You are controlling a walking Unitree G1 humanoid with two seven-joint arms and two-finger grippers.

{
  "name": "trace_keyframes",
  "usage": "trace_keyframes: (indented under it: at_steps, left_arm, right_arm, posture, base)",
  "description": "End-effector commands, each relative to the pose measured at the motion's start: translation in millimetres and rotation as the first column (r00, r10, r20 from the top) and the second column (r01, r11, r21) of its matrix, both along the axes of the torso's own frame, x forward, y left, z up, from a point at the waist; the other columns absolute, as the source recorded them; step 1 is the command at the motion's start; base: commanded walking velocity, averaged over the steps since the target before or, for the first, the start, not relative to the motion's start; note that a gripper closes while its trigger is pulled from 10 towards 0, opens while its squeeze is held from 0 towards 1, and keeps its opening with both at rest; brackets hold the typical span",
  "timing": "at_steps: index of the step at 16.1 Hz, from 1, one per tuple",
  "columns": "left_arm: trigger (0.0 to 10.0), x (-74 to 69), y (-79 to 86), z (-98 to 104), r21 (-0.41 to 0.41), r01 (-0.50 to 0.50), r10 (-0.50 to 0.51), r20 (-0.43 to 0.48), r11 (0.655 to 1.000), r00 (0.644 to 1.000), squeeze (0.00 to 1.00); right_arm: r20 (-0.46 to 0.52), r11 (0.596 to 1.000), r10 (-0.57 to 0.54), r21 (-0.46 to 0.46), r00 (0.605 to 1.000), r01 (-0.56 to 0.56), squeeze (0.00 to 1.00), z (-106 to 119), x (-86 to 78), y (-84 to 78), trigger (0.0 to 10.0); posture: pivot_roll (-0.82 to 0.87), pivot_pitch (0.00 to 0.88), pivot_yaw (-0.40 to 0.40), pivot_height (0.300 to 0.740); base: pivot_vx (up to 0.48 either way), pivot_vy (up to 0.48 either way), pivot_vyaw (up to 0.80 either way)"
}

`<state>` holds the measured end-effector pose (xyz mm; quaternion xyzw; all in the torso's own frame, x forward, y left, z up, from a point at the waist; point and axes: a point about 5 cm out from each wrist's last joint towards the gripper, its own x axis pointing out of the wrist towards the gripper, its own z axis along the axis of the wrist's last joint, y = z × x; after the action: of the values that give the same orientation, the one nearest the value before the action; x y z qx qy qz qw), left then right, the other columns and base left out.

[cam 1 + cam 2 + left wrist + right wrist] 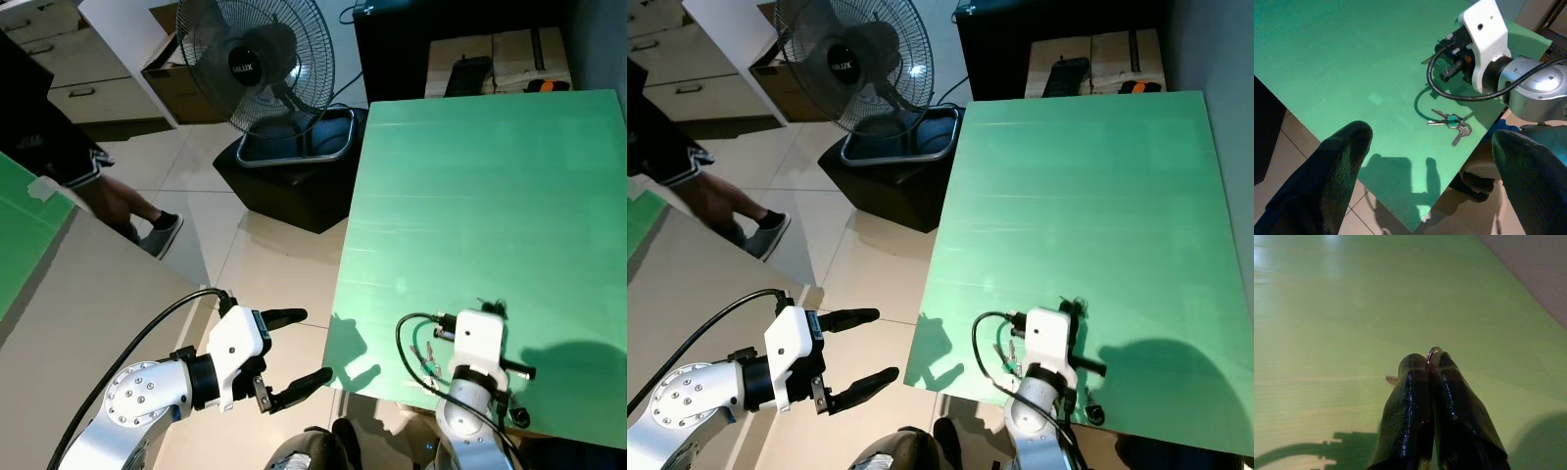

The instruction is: Hang keys on a hook

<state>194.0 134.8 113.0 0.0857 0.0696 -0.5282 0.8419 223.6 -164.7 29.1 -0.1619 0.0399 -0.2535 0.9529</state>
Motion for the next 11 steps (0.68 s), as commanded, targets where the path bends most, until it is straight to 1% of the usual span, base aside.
trace_keyframes:
  at_steps: [1,4,6,7,8,9,10,11]
  left_arm:
    - [10.0,-0.1,5.1,-2,0.01,-0.015,0.016,-0.018,1.0,1.0,0.0]
    - [10.0,2.8,1.2,-5,0.003,-0.02,0.02,-0.021,1.0,1.0,0.0]
    - [10.0,22.1,-4.4,-13,-0.042,-0.135,0.133,-0.046,0.99,0.99,0.0]
    - [10.0,28.0,-6.8,-15,-0.05,-0.16,0.157,-0.046,0.986,0.986,0.0]
    - [10.0,41.6,-11.7,-19,-0.065,-0.221,0.219,-0.033,0.973,0.975,0.0]
    - [10.0,54.3,-15.2,-25,-0.095,-0.28,0.272,-0.082,0.955,0.959,0.0]
    - [10.0,68.4,-19.4,-31,-0.089,-0.339,0.33,-0.105,0.936,0.938,0.0]
    - [10.0,86.6,-25.1,-32,-0.093,-0.4,0.388,-0.125,0.912,0.913,0.0]
  right_arm:
    - [-0.017,1.0,0.025,0.006,1.0,-0.025,0.0,-2,-1.9,9.1,0.0]
    - [0.004,1.0,0.028,0.001,1.0,-0.028,0.0,5,2.8,6.7,0.0]
    - [0.059,1.0,0.031,0.004,0.998,-0.031,0.0,25,13.5,-3.3,0.0]
    - [0.066,0.999,0.035,0.003,0.997,-0.035,0.0,27,16.0,-6.6,0.0]
    - [0.06,0.996,0.087,0.012,0.994,-0.088,0.0,34,24.8,-9.4,0.0]
    - [0.04,0.987,0.149,0.051,0.988,-0.151,0.0,36,36.2,-7.3,0.0]
    - [0.061,0.985,0.166,0.044,0.984,-0.169,0.0,43,45.1,-9.3,0.0]
    - [0.087,0.979,0.193,0.055,0.977,-0.198,0.0,54,55.1,-11.0,0.0]
  posture:
    - [-0.08,0.224,0.324,0.74]
    - [-0.1,0.209,0.311,0.74]
    - [-0.14,0.152,0.272,0.74]
    - [-0.16,0.126,0.253,0.74]
    - [-0.17,0.098,0.235,0.74]
    - [-0.19,0.052,0.223,0.74]
    - [-0.2,0.0,0.215,0.74]
    - [-0.22,0.0,0.209,0.74]
  base:
    - [0.0,0.0,0.0]
    - [0.0,0.0,0.0]
    - [0.0,0.0,0.0]
    - [0.0,0.0,0.0]
    - [0.0,0.0,0.0]
    - [0.0,0.0,0.0]
    - [0.0,0.0,0.0]
    - [0.0,0.0,0.0]
